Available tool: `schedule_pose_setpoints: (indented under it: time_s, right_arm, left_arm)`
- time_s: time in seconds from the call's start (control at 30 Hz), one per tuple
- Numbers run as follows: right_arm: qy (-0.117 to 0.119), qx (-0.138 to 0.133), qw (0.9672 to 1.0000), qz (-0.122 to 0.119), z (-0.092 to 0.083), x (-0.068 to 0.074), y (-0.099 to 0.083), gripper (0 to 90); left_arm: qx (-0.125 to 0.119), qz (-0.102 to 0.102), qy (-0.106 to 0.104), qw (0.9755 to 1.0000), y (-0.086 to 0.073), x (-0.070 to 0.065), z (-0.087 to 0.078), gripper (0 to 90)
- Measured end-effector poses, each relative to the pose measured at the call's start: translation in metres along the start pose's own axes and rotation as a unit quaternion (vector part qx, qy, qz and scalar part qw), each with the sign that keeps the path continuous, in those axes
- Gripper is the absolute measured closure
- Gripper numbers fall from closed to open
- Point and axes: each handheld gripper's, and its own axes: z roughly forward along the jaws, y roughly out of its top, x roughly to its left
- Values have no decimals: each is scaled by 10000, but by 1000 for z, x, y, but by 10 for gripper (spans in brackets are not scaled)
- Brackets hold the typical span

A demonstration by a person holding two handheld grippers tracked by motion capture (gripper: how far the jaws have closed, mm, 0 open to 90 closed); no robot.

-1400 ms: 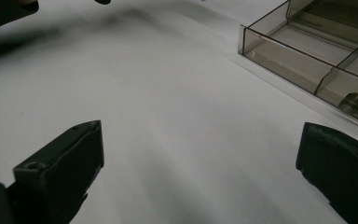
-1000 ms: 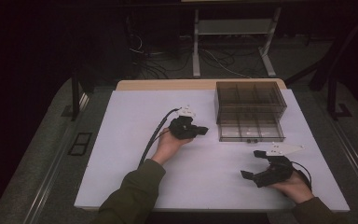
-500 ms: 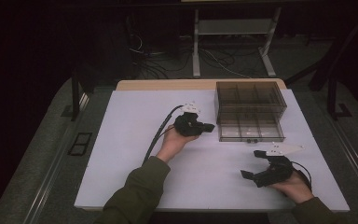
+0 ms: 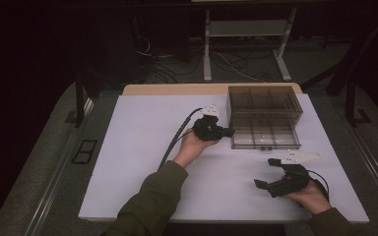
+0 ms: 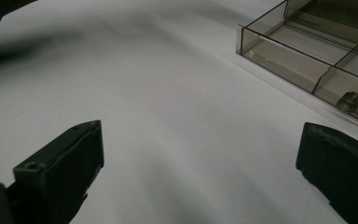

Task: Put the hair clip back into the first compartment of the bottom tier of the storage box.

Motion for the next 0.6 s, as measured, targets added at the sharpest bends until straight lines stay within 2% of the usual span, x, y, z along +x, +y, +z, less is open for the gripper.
schedule_pose_setpoints:
  time_s: [0.27,0.33,0.57,0.6]
  right_arm:
    - [7,-12,10000,-1,0,0,0,2]
    - [8,-12,10000,-11,-1,-1,0,2]
    - [11,-9,10000,-8,0,0,0,2]
    - [11,-9,10000,-8,0,0,0,2]
  left_arm:
    - [54,65,-40,10000,5,1,13,895]
    - [118,139,-40,9998,6,1,17,895]
    - [133,98,-86,9998,11,-3,32,894]
    - [182,161,-91,9997,12,-2,34,894]
